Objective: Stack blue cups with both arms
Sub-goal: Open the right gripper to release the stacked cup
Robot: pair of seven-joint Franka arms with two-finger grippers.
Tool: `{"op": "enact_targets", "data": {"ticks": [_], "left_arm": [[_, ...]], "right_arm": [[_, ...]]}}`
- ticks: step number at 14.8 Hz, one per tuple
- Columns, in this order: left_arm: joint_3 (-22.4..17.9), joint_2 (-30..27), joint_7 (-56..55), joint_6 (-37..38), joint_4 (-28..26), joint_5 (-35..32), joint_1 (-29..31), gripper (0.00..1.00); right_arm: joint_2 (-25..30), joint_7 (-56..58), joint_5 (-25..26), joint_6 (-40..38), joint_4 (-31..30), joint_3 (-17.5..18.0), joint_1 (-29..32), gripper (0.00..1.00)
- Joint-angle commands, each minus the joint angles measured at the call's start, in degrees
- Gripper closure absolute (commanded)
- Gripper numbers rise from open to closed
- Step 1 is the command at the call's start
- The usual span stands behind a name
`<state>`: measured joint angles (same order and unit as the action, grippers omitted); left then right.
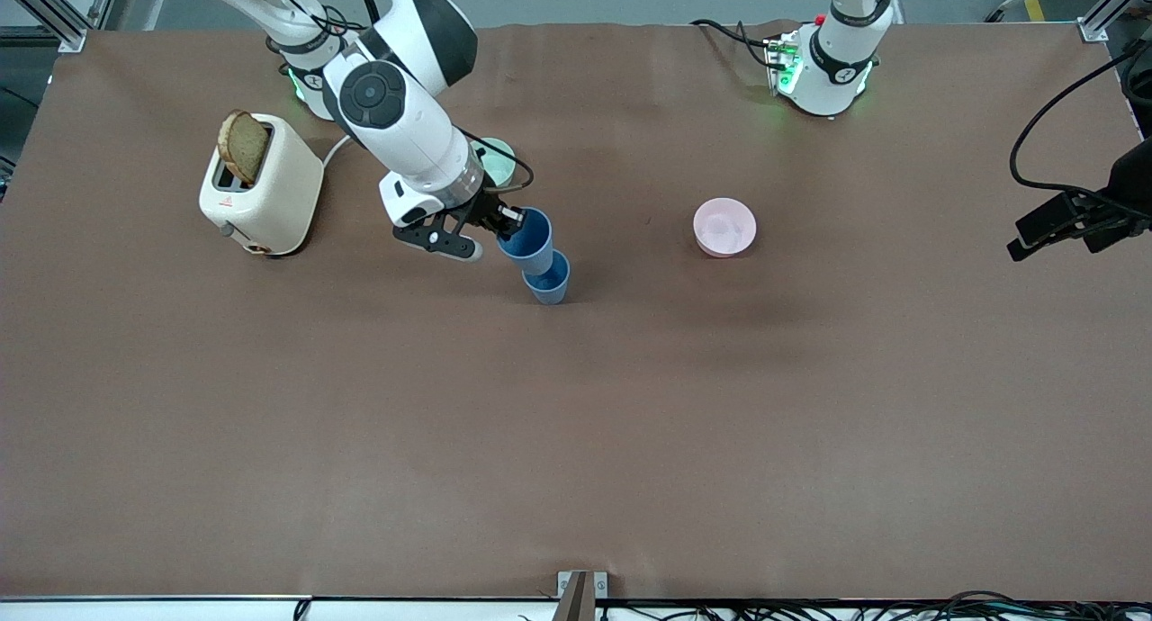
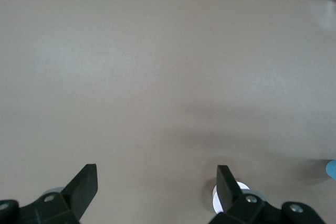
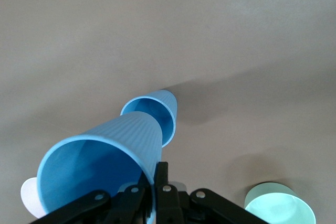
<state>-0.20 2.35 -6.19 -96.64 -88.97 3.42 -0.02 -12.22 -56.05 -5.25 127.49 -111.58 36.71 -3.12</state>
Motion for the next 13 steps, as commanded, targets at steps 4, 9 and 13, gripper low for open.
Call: {"op": "enact_targets", "data": {"ticks": [4,9,13], "left_arm": [[0.46,-1.29,1.09,-0.31,-1.12,-1.49,-0.15,0.00],[0.20,-0.86,7.95,3.04,0.45,-1.84,0.11,0.00],[0.20,-0.06,5.49,2.95,1.16,-2.19,0.46,0.00]], "right_arm": [[-1.04,-4.14,6.12,5.58,-3.29,0.56,-0.39,0.99],[-3.95,-7.66,10.52,8.22,-3.73,0.56,-1.71,0.99],[-5.26,-7.75,10.70,8.30,-3.64,0.56,-2.32,0.95]]}}
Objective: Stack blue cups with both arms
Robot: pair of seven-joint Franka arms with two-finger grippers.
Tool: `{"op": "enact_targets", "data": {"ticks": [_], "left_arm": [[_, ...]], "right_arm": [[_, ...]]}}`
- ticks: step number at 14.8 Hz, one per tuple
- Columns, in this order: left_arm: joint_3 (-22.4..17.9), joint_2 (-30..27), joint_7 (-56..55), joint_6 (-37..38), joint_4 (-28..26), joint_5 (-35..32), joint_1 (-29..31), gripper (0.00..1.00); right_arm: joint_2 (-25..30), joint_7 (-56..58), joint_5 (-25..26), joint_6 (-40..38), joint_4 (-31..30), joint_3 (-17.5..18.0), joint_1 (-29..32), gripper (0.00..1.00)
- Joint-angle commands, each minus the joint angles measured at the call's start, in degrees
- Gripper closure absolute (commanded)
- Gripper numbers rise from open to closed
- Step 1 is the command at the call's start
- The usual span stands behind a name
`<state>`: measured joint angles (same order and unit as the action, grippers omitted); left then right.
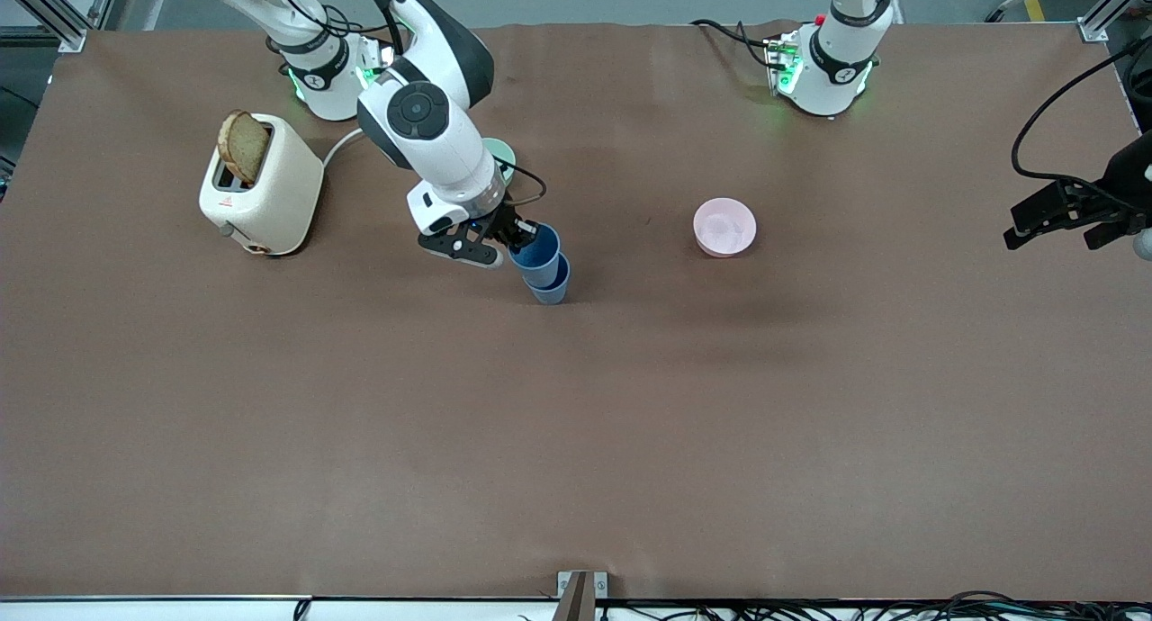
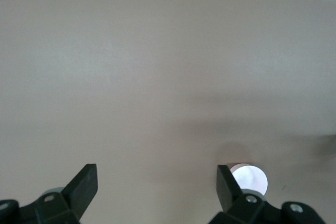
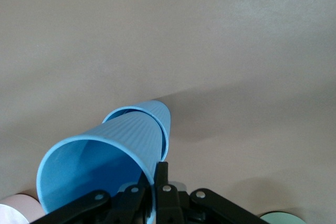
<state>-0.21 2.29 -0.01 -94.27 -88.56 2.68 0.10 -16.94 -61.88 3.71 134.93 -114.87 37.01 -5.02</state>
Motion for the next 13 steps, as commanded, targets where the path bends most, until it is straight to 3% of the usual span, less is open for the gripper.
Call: {"op": "enact_targets", "data": {"ticks": [1,3,4,5,7,9,13], "left_arm": [[0.12,-0.01,-0.96,0.58,0.75,-1.36,0.17,0.00],[0.21,-0.01,-1.05,0.31,1.10,-1.36,0.16,0.00],[0.21,-0.01,-1.14,-0.21,1.10,-1.27,0.25,0.00],[0.21,-0.09,-1.14,-0.39,1.02,-1.36,0.34,0.00],[0.21,-0.18,-1.22,-0.39,1.02,-1.44,0.25,0.00],[0.04,-0.53,-1.92,-0.13,0.93,-1.62,-0.79,0.00],[0.04,-0.80,-4.84,0.05,0.93,-5.05,-3.09,0.00]], "right_arm": [[-0.55,-1.93,1.74,0.68,-0.35,0.26,-0.43,0.89],[-0.55,-1.84,1.74,0.33,-0.35,0.26,-0.43,0.52],[-0.55,-1.84,1.74,0.24,-0.18,0.26,-0.43,0.23],[-0.55,-1.75,1.74,-0.02,0.17,0.26,-0.43,0.13],[0.85,-0.53,1.74,-1.85,1.57,-0.01,0.09,0.01],[3.57,4.89,1.74,-10.70,5.60,-2.01,0.62,0.00],[11.03,27.36,-0.01,-19.17,8.52,-16.58,0.18,0.00]]}}
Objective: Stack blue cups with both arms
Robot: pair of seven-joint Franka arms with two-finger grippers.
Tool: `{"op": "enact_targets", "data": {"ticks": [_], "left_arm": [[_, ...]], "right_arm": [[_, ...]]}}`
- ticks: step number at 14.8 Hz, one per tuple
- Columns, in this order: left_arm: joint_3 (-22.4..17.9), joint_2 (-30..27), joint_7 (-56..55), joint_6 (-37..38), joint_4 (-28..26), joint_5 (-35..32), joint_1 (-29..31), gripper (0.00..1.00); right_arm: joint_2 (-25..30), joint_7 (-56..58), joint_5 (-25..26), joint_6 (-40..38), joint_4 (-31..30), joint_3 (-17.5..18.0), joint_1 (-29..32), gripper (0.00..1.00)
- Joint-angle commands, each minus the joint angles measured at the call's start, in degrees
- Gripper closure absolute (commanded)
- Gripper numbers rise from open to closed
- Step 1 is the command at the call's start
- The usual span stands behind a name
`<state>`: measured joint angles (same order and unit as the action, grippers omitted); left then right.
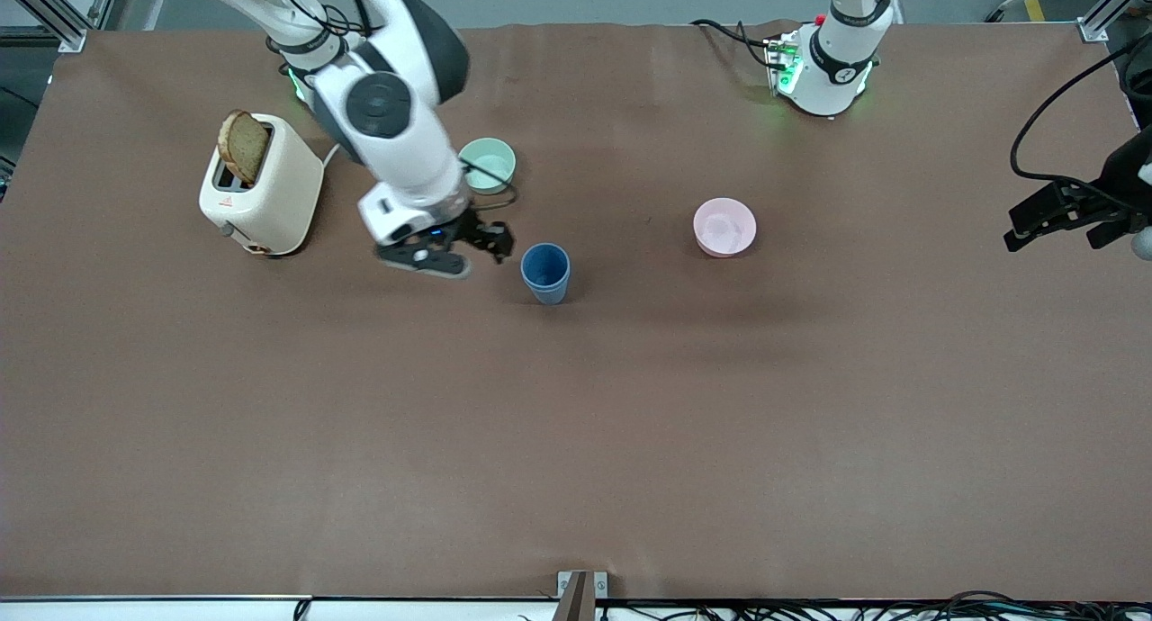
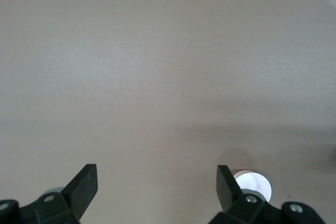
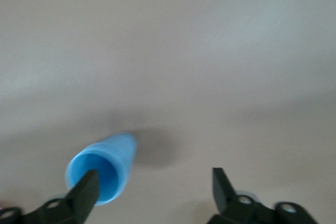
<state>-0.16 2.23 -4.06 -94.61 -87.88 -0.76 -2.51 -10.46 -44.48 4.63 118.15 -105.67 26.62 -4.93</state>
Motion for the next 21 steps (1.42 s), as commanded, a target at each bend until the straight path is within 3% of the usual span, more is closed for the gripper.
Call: {"op": "enact_targets", "data": {"ticks": [1,5,8,11,15,17,21], "left_arm": [[-0.01,-0.73,-0.34,0.48,0.25,-1.61,-0.48,0.00],[-0.01,-0.56,-1.39,0.57,0.25,-1.44,-0.74,0.00],[-0.01,-0.64,-0.60,0.57,0.34,-1.61,-0.57,0.00],[-0.01,-0.73,-0.42,0.66,0.34,-1.61,-0.48,0.00],[0.16,-0.82,-0.42,0.57,2.44,-1.70,-0.65,0.00],[0.25,-0.82,-0.25,0.57,2.63,-1.61,-0.48,0.00],[0.08,-1.79,0.55,3.29,1.23,1.27,0.31,0.00]], "right_arm": [[6.48,17.25,-1.20,-3.18,-0.76,-10.92,0.10,0.00],[11.41,45.30,-5.42,-6.17,-0.68,-29.65,0.10,0.00],[12.74,55.71,-5.51,-15.80,3.78,-37.67,0.54,0.00],[14.49,57.84,-4.81,-28.48,10.65,-38.57,2.03,0.00],[18.98,57.40,-4.37,-32.54,10.74,-35.68,3.25,0.00],[18.28,56.96,-4.54,-32.37,13.98,-34.53,4.23,0.00],[11.69,55.13,-4.46,-32.55,21.03,-32.69,4.58,0.00]]}}
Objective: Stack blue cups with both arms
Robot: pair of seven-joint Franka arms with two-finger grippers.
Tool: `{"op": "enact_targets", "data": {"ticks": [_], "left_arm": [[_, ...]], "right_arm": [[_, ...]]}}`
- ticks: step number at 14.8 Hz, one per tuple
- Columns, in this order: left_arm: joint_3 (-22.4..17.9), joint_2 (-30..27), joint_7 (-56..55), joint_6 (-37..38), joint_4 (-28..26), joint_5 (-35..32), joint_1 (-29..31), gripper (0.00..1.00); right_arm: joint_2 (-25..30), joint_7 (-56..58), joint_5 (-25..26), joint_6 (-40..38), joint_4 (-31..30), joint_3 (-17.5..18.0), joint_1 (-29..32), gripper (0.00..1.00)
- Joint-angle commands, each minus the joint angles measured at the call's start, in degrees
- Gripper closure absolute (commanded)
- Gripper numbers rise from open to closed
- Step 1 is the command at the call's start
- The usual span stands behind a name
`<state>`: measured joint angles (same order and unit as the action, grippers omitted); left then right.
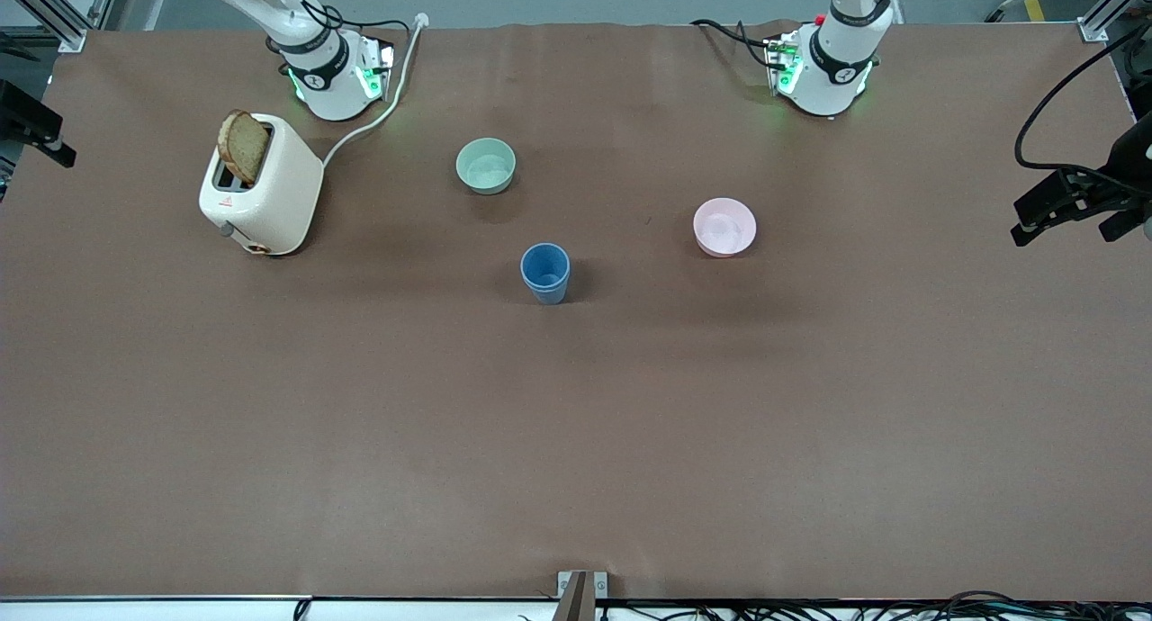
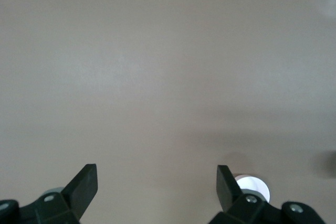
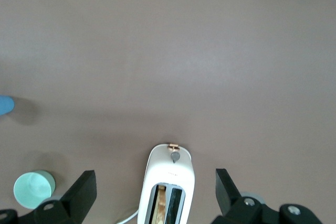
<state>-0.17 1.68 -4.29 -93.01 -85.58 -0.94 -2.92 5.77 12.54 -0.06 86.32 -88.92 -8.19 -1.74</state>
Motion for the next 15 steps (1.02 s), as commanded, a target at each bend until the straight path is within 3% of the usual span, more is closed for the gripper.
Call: {"op": "enact_targets", "data": {"ticks": [1,6,15], "left_arm": [[0.17,-1.33,0.86,2.47,-1.78,3.12,1.85,0.00],[-0.09,-1.42,0.95,4.41,-2.58,3.85,2.22,0.00],[0.35,-0.63,-0.10,4.50,-0.64,3.93,1.77,0.00]], "right_arm": [[-4.88,-4.78,0.23,-0.80,3.93,2.73,1.39,0.00],[-4.71,-7.53,0.32,-2.21,3.14,8.27,4.81,0.00],[-4.45,-9.11,0.32,-3.17,3.05,8.28,3.94,0.00]]}}
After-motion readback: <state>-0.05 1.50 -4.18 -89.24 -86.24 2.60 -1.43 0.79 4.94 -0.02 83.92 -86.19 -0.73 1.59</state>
